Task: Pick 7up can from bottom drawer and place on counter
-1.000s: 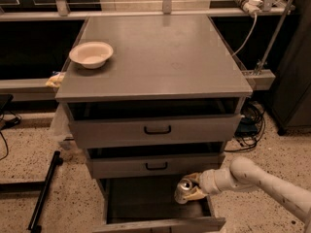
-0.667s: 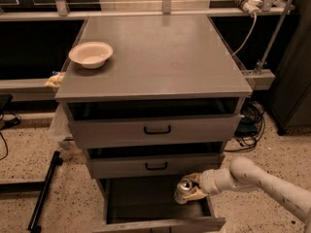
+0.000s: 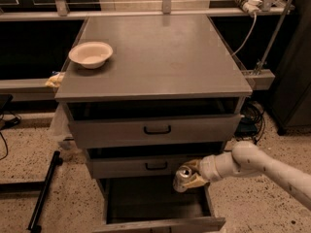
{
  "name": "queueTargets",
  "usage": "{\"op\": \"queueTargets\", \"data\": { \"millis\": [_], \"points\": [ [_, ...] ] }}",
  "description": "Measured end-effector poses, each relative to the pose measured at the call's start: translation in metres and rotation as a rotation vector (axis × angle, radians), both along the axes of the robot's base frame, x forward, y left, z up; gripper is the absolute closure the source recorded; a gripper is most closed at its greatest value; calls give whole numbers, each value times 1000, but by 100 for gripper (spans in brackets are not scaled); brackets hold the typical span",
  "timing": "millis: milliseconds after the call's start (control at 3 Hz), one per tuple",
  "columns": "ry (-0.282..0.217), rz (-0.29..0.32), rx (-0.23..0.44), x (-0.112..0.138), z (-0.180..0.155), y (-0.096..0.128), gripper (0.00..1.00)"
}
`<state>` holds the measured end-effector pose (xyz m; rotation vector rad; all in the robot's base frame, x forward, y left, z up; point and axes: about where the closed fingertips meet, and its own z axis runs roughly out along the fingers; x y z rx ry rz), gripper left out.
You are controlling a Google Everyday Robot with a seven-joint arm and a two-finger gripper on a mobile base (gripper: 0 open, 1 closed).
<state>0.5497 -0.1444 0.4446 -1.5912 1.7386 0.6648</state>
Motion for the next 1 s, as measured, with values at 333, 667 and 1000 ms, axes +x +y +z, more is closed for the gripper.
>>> {"op": "queueTargets", "data": {
  "millis": [333,667,1000],
  "points": [
    [-10,26,-26,15,80,8,100],
    [-25,22,-74,16,171,8,100],
    [-56,23,-93,17,196,9,100]
  ]
}}
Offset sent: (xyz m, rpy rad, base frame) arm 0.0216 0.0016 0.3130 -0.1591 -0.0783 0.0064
